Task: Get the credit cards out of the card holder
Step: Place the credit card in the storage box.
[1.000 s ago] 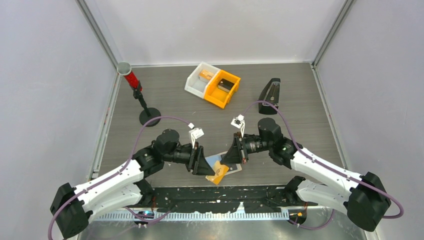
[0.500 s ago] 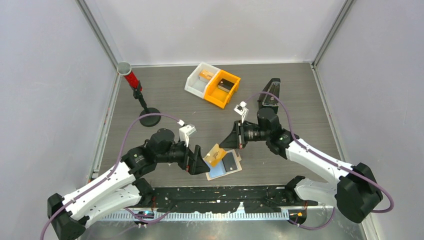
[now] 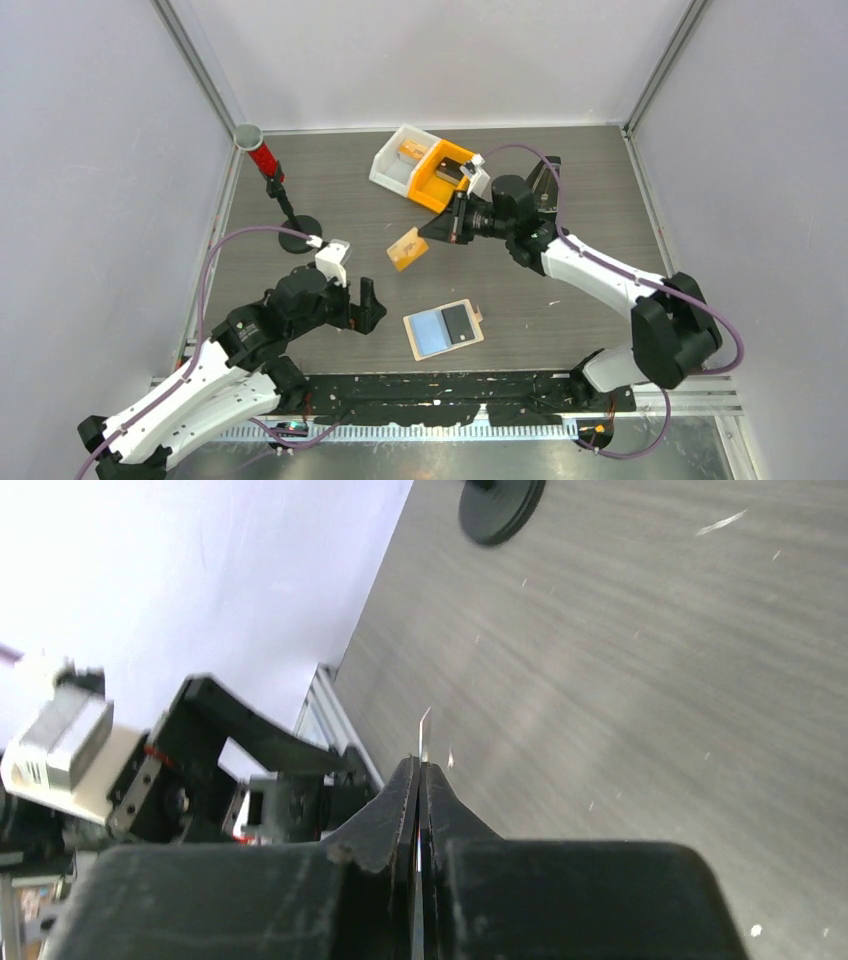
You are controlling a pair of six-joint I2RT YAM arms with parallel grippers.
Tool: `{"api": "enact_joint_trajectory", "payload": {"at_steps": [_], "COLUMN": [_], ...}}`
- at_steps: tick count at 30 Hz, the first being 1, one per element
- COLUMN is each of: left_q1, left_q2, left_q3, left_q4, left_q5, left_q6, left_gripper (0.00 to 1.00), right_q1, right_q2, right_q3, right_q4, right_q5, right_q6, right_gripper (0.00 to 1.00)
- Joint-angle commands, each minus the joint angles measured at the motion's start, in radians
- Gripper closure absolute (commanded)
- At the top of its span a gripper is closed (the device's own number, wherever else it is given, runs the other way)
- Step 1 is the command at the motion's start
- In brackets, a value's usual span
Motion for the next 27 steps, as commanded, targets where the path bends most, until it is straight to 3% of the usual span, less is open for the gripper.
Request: {"api": "enact_joint_trajectory", "payload": {"at_steps": [1, 9, 17, 27], "left_q1": [0.000, 0.000, 0.000, 0.000], "left_q2": [-0.007, -0.075, -0.195, -0.256], "left_q3": [0.002, -0.034, -0.069, -0.068], "left_q4": [-0.070, -0.055, -0.035, -0.046], "left_q5": [-0.197, -0.247, -0.253, -0.277], "left_q6": [-0.003, -0.023, -0.043, -0.055], "left_gripper": [0.01, 0.01, 0.01, 0.01], "right_q1": [-0.020, -0.079, -0.108, -0.114], "right_q2": [0.091, 0.260, 0.419, 0.627], "right_q3": [0.086, 0.168, 0.296, 0.488], "right_q4": [0.154, 0.324, 0.389, 0.404], "right_q5": [0.130, 0.383, 0.647, 0.814], "right_q6": [0.095, 0.225, 0.281, 0.372], "right_gripper": [0.95, 0.95, 0.95, 0.95]}}
